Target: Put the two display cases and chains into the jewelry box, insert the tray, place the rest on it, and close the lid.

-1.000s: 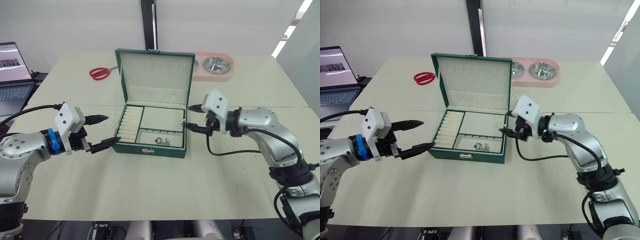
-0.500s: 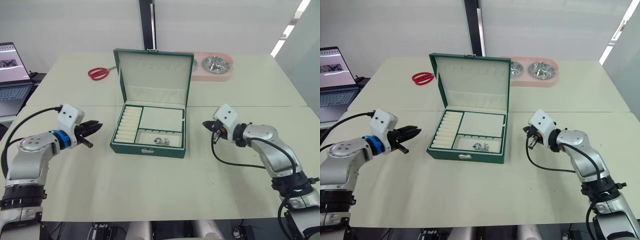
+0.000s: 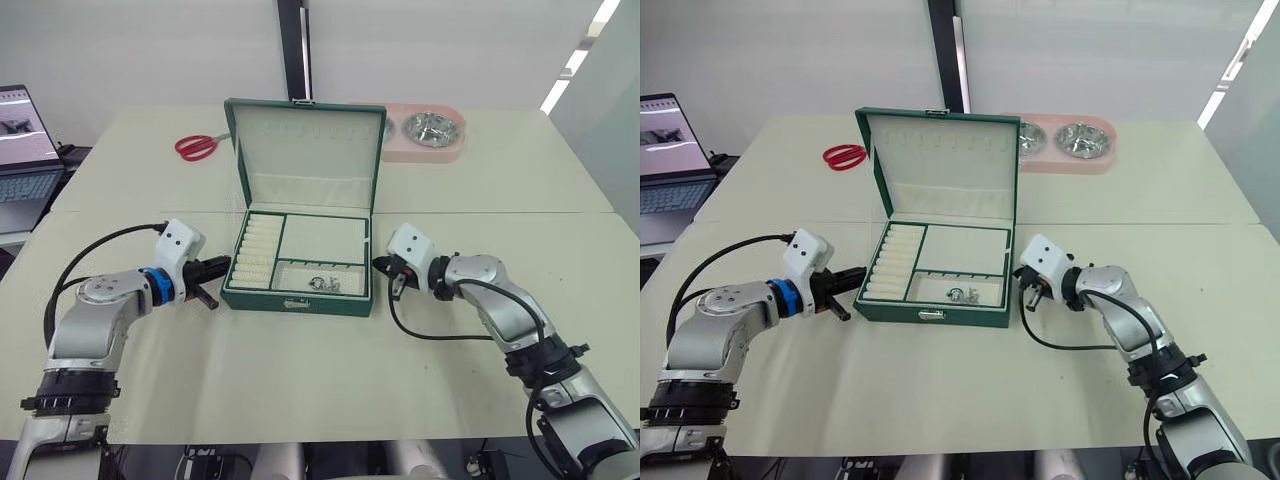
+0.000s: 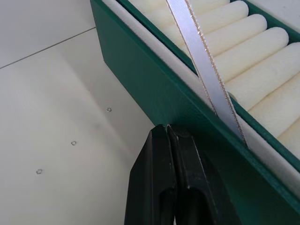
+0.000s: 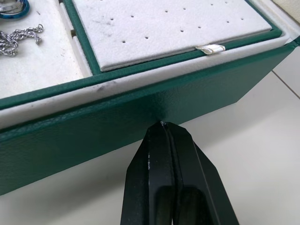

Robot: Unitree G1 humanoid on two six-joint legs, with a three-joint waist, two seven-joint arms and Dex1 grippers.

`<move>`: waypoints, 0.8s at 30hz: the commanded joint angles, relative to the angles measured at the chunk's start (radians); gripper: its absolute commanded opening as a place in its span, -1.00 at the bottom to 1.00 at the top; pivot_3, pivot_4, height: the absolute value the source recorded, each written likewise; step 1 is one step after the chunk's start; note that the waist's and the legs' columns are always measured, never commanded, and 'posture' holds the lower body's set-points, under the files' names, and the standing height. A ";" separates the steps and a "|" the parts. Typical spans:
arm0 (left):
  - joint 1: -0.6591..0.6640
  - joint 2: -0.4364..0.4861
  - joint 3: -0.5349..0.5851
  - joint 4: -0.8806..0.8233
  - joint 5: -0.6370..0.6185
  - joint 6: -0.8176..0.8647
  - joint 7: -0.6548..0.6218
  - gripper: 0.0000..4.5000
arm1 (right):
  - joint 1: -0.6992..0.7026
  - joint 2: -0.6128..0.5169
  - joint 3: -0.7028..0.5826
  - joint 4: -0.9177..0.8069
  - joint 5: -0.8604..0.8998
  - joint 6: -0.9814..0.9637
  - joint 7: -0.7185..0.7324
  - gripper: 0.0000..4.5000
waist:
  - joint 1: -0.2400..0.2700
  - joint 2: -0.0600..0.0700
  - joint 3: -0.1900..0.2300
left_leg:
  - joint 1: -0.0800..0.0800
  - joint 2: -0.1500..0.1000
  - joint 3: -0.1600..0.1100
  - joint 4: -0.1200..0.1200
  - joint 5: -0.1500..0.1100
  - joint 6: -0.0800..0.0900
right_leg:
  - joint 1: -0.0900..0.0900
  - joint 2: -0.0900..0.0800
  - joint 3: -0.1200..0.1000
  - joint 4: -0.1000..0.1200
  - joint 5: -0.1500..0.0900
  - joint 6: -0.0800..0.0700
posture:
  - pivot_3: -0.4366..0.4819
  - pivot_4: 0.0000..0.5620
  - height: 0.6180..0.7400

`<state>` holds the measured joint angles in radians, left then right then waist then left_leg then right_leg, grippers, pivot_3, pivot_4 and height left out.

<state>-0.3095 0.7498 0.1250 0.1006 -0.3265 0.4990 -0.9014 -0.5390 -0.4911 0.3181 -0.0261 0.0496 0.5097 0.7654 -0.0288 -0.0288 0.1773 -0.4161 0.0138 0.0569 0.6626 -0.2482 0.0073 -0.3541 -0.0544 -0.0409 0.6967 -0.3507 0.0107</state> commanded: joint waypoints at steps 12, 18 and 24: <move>0.101 -0.006 -0.015 -0.264 -0.106 0.117 -0.077 -0.98 | 0.076 -0.070 -0.029 -0.297 0.081 0.104 0.117 -1.00 | 0.001 0.000 0.000 | 0.000 0.000 0.000 0.000 0.000 0.000 | 0.000 0.000 0.000 0.000 0.000 0.000 | -0.05 -0.47 1.00; 0.169 0.020 -0.001 -0.345 -0.134 0.159 -0.097 -0.98 | 0.123 -0.121 -0.046 -0.371 0.108 0.152 0.149 -1.00 | 0.002 0.000 0.000 | 0.000 0.000 0.000 0.000 0.000 0.000 | 0.000 0.000 0.000 -0.001 0.000 0.000 | -0.05 -0.47 1.00; 0.224 0.039 0.015 -0.398 -0.159 0.186 -0.106 -0.98 | 0.163 -0.147 -0.051 -0.425 0.125 0.180 0.167 -1.00 | 0.001 0.000 0.000 | 0.000 0.000 0.000 0.000 0.000 0.000 | 0.000 0.000 0.000 -0.001 0.000 0.000 | -0.05 -0.47 1.00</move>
<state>-0.0895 0.7893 0.1663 -0.2202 -0.4249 0.6881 -0.9551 -0.3644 -0.6556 0.2619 -0.3567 0.1043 0.7099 0.8951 -0.0278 -0.0287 0.1774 -0.4161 0.0138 0.0564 0.6621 -0.2485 0.0078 -0.3537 -0.0545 -0.0406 0.6960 -0.3507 0.0107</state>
